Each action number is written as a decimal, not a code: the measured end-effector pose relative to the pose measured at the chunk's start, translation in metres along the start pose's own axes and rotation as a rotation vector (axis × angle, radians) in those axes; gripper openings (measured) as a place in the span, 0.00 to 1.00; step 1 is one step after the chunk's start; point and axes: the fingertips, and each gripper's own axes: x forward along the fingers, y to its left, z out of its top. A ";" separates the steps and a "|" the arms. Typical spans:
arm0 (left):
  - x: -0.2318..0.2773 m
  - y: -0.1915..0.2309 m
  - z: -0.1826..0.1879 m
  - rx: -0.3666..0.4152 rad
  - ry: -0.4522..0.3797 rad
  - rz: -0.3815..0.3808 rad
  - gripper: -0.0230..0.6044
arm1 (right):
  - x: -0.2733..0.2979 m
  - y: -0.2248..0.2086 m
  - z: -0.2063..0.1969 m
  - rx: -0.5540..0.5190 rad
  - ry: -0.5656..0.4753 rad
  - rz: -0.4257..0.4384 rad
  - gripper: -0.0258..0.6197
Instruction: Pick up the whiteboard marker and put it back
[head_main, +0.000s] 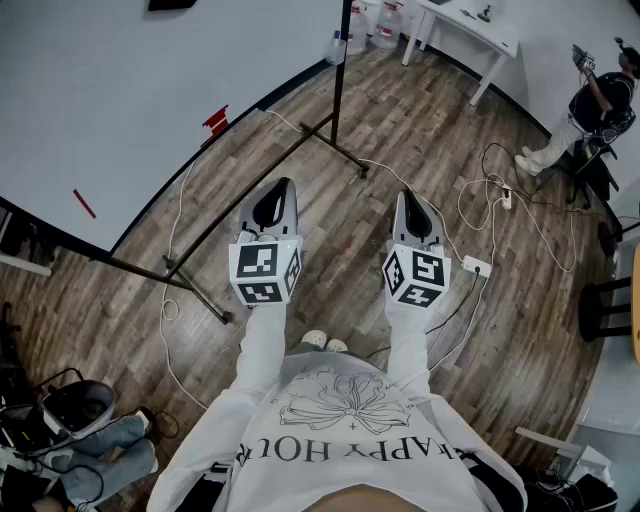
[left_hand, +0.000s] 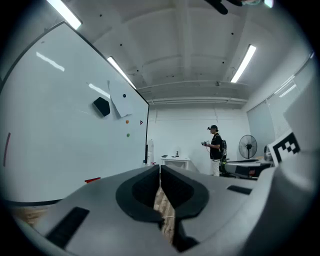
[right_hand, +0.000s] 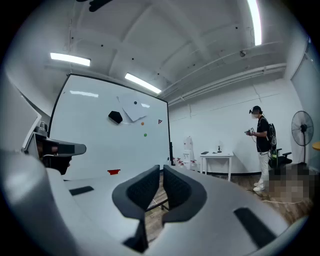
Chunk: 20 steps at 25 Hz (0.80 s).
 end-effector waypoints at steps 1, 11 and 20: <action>0.003 0.004 0.000 -0.001 -0.001 -0.002 0.05 | 0.004 0.003 0.000 -0.001 0.000 0.000 0.08; 0.007 0.008 -0.003 -0.003 0.007 -0.008 0.05 | 0.011 0.008 -0.003 0.009 0.001 -0.001 0.08; 0.013 0.020 -0.010 0.010 0.021 -0.028 0.05 | 0.020 0.020 -0.010 0.035 0.001 -0.011 0.08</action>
